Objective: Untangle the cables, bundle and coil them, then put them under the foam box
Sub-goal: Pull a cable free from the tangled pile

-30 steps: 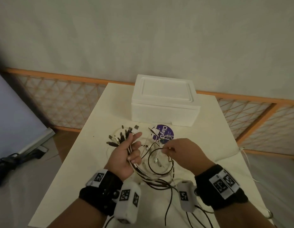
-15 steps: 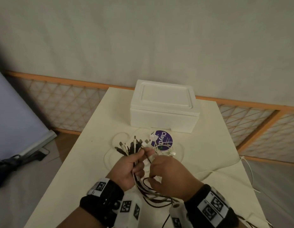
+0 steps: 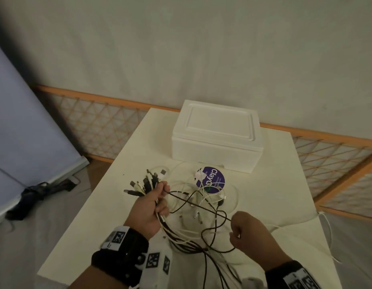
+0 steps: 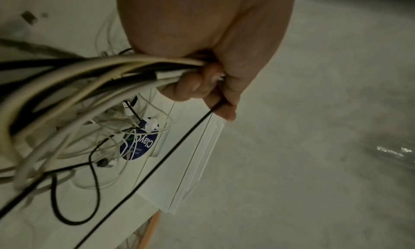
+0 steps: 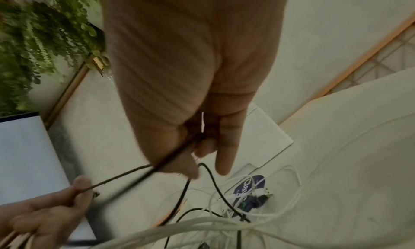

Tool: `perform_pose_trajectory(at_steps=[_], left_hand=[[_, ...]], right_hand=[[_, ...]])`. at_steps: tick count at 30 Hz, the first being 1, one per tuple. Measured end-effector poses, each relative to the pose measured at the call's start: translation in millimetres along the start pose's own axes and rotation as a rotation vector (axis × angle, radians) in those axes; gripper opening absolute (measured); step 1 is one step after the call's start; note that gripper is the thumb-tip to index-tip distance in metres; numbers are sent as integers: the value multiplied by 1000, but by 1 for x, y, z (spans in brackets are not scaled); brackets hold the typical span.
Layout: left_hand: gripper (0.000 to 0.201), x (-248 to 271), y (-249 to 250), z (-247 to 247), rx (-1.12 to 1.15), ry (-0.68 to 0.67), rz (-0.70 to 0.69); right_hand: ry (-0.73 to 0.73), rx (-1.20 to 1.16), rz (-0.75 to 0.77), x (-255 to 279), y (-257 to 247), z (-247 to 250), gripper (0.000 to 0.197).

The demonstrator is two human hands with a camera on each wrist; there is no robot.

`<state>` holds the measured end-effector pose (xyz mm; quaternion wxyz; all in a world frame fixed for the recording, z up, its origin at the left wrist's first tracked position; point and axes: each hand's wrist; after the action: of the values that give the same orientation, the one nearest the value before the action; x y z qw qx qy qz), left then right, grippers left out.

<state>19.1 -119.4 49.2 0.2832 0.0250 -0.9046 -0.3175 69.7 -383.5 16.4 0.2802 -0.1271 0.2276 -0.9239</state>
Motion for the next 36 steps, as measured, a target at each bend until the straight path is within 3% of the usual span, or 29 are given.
perform_pose_trajectory(at_steps=[5,10,13,15,18,20,22,25,27,29,31,32,34,36], left_hand=[[33,1,6,12,28,101,-130],[43,11,17,51,-48,270,-170],[33,11,13,72,-139,356,-159],[21,13,9,71,-174,348,-185],[29,20,4,54,-104,187,-216],[32,26,0,38,-244,57,-216],[19,31,-10,22,-409,-78,-178],[8,30,-26,0,-656,-204,-163],[11,26,-31,-13,-704,-169,-191],[5,23,-29,-22,-615,-102,-203],[9,24,-25,-29,-469,-90,-184],[12,25,-23,-32,-417,-107,-176],[15,26,-18,-37,-367,-168,-175],[16,24,-15,-39,-364,-217,-184]], right_hand=[[175,-61,-239,11,25,3,36],[374,-91,-354,16,67,22,25],[477,-105,-365,12,66,34,6],[419,-227,-397,2,56,37,7],[380,-307,-190,-13,23,35,18],[305,-208,57,-18,-16,33,8],[208,-195,279,-21,-54,30,12],[174,-177,469,-29,-88,24,19],[254,-175,497,-36,-91,24,9],[334,-318,421,-39,-83,25,22],[258,-358,355,-42,-73,21,41],[165,-283,353,-45,-69,16,41],[47,-85,366,-53,-63,5,21],[66,-29,290,-60,-61,5,26]])
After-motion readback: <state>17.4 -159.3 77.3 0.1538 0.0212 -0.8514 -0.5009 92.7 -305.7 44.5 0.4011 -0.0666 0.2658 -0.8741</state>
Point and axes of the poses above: each hand's wrist, its own x-axis away from the middle knuckle, its own z-axis out of the back of the hand, y = z × x, and after that the axes turned 2 degrees about -y, right-handed
